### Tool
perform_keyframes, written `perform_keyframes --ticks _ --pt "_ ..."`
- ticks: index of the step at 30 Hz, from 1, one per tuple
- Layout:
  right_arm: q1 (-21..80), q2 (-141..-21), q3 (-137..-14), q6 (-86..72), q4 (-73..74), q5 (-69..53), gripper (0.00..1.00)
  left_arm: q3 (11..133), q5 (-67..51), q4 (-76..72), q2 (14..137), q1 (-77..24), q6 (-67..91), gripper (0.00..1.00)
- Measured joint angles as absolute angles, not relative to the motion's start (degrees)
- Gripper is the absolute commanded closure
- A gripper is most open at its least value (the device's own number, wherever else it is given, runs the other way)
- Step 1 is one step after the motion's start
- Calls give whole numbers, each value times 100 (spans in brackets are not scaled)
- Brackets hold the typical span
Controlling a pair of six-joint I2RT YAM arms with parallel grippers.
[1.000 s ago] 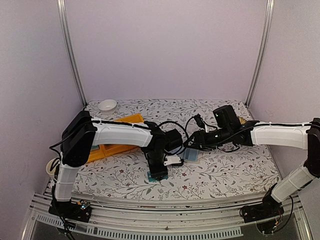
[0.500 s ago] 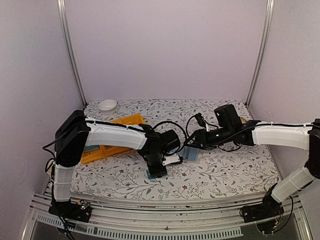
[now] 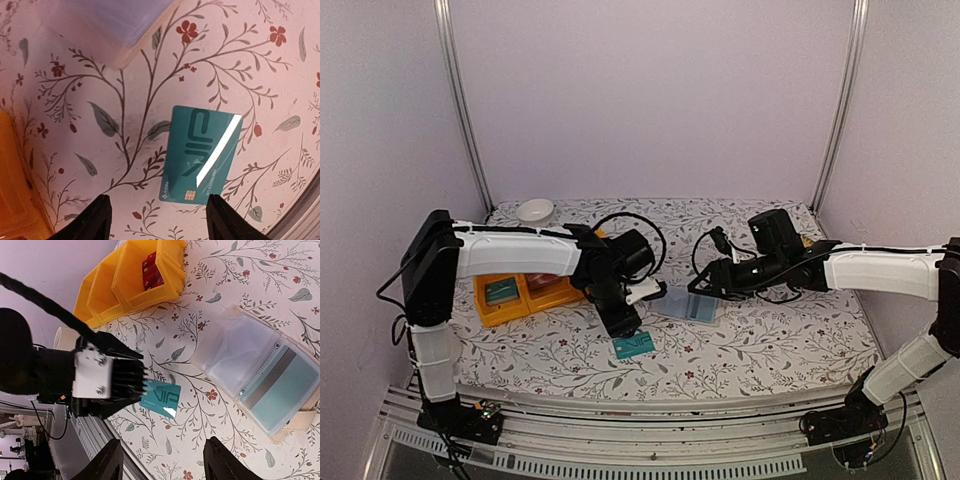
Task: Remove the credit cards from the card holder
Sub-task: Pick up the card holder from the center of the board.
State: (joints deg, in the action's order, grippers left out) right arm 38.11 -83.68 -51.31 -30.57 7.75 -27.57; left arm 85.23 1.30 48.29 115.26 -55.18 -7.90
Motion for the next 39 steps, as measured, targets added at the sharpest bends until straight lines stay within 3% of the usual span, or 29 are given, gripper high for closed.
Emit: perform_keyframes --ticks 3,11,18,19,20,25,29,39 --pt "3774 -8396 -5155 -3035 893 -2646 43 8318 84 4709 11004 -5334 -633 31" --pt "3015 -8737 -5186 -2921 1160 -2178 41 7837 -303 3336 10355 -5028 97 19" --pt "2646 -9898 -5221 -2888 1046 -2274 41 7719 -1059 2027 11015 -4639 1249 13" --pt "2646 -10071 -5221 -2888 1009 -2353 41 7723 -1194 1898 11155 -4584 1398 4" --pt "2644 -10182 -5223 -2886 891 -2504 41 7725 -1376 1730 11338 -4528 1540 2" --pt "2644 -10512 -5334 -2967 349 -3017 42 7907 -2132 1127 12075 -4414 2040 2" --pt "2626 -10604 -5332 -3063 108 -3225 42 8036 -2526 690 12331 -4403 2359 8" --pt "2565 -10704 -5277 -3262 -222 -3551 47 7673 -3476 -342 12497 -4278 3002 43"
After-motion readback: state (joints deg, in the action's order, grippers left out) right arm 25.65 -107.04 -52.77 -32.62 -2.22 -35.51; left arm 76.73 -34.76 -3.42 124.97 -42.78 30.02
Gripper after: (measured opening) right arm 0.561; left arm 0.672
